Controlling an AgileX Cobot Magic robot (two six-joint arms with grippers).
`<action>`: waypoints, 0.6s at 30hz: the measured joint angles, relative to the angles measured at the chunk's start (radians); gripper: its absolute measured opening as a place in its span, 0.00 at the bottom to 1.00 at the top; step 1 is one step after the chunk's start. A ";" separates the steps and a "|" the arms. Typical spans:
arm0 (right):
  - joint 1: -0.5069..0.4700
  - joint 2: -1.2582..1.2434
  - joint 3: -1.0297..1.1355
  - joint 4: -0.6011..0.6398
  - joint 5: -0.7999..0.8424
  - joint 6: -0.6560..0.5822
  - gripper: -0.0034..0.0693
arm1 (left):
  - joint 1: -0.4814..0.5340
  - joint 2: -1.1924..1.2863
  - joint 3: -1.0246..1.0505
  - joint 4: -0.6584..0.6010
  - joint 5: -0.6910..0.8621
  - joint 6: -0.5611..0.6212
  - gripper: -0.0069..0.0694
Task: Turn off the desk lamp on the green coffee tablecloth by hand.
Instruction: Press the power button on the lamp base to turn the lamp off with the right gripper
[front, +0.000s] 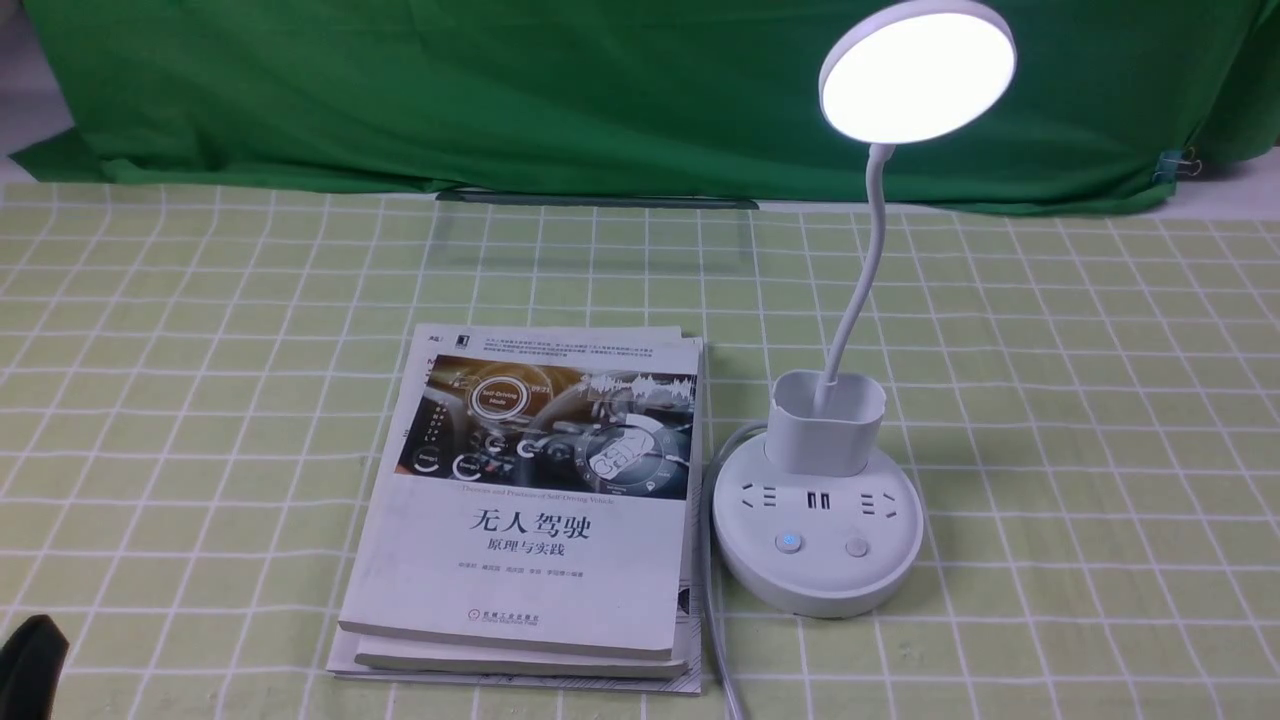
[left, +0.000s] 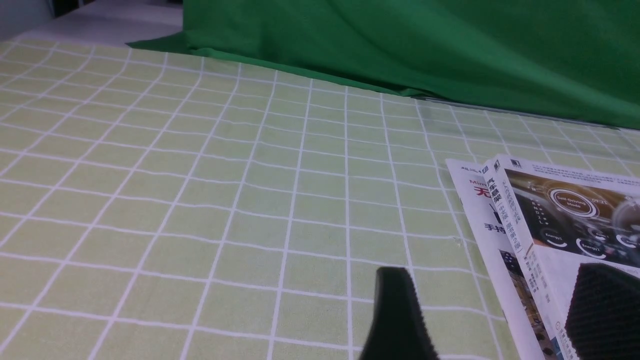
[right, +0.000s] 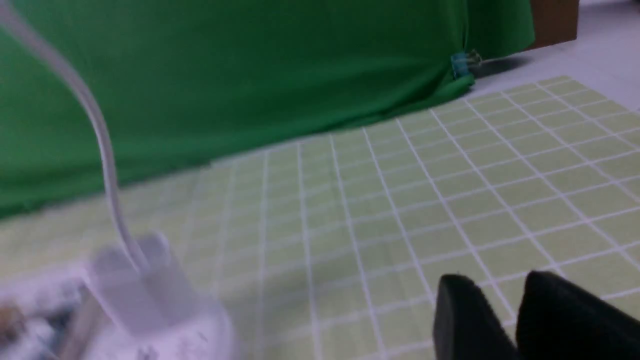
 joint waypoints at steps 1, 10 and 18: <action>0.000 0.000 0.000 0.010 -0.026 0.077 0.38 | 0.000 0.000 0.000 0.000 0.000 0.000 0.63; 0.000 0.000 0.000 0.030 -0.110 0.266 0.37 | 0.001 0.000 0.000 0.000 0.000 0.000 0.63; 0.032 0.090 -0.140 0.031 0.059 0.121 0.20 | 0.001 0.000 0.000 0.000 0.000 0.000 0.63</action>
